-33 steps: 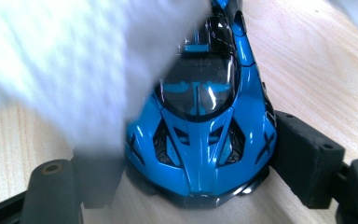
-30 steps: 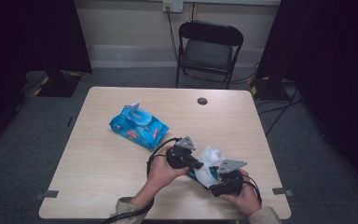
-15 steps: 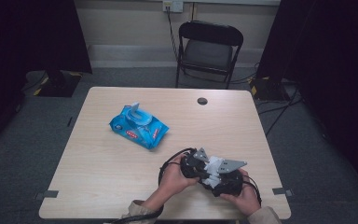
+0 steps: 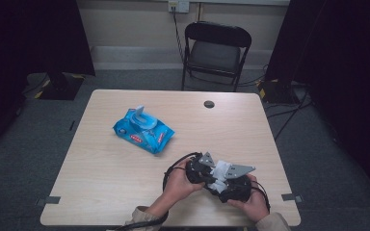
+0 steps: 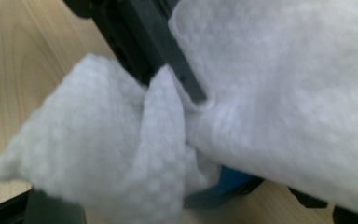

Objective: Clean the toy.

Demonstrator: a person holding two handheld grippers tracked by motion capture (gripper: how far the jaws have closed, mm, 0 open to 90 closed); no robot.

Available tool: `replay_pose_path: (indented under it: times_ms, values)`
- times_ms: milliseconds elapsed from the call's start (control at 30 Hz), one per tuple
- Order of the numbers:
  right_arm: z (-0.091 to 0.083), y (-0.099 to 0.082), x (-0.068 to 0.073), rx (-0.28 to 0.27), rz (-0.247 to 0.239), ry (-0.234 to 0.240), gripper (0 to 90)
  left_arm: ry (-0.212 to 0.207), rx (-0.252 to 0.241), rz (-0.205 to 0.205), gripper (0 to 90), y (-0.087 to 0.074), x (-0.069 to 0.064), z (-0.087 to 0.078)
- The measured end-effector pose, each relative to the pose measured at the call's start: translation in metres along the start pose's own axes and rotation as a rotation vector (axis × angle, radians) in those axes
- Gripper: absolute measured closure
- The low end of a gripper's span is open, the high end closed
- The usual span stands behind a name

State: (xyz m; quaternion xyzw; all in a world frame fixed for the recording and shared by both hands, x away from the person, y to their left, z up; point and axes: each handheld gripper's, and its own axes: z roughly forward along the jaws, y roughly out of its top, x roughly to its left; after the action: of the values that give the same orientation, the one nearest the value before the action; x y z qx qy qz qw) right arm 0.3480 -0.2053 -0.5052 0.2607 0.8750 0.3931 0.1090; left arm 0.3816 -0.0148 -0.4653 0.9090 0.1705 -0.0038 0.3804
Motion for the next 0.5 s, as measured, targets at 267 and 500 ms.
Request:
replay_pose_path:
  times_ms: [267, 500]
  values:
    - [0.000, 0.000, 0.000, 0.000, 0.000, 0.000, 25.0, 0.024, -0.003, -0.011, 87.7, -0.004, 0.010, -0.012]
    - [0.000, 0.000, 0.000, 0.000, 0.000, 0.000, 25.0, 0.015, 0.000, -0.012, 87.8, -0.007, 0.011, -0.015]
